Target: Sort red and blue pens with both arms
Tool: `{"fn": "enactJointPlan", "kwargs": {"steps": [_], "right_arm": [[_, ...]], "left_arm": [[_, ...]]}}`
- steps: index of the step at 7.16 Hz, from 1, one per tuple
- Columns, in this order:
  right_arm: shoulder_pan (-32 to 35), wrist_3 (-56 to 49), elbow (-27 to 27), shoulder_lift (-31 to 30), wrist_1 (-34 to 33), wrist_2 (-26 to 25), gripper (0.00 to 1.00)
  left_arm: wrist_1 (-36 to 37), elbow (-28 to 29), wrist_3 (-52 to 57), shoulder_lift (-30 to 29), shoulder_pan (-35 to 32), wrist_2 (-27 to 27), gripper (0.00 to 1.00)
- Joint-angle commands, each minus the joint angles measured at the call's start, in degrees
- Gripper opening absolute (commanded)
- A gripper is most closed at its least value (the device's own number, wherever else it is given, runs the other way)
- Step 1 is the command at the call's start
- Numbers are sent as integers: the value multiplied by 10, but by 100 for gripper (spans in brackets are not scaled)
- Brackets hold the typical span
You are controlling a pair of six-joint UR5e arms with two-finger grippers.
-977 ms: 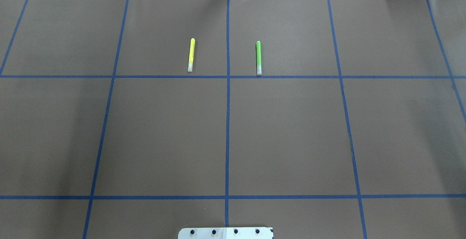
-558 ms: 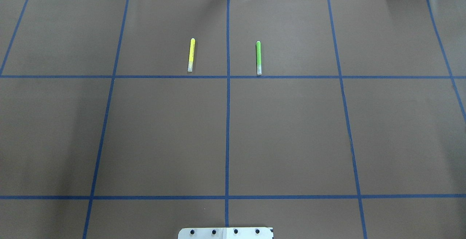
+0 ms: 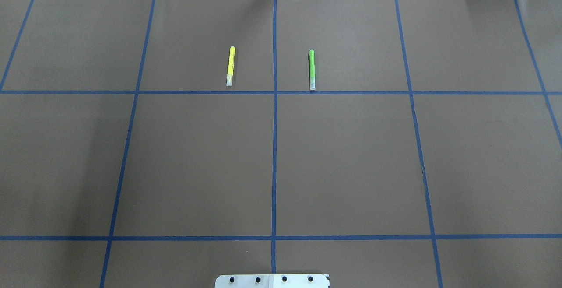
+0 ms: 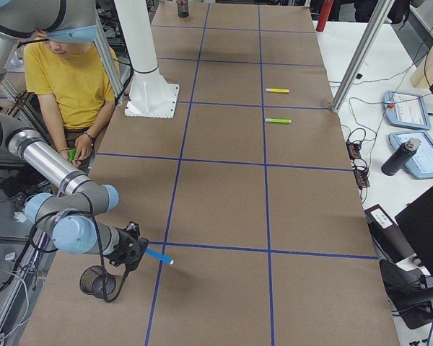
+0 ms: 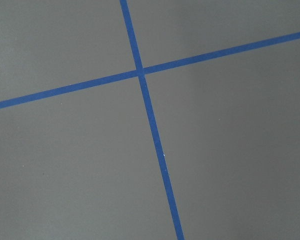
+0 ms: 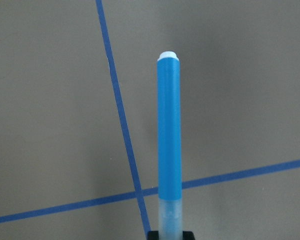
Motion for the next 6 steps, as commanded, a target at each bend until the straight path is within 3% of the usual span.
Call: {"fn": "enactJointPlan", "kwargs": {"steps": [1,3,6], "right_arm": [[24,-1,-12,-42,-15,50,0],[33,-1,-6,-61,-34,48,0],[56,-27,39,-55,-32,-96,0]], "left_arm": [[-9,0,0,0,0,0,100],[-22,0,0,0,0,0,100],[-29,0,1,0,1,0,100]]}}
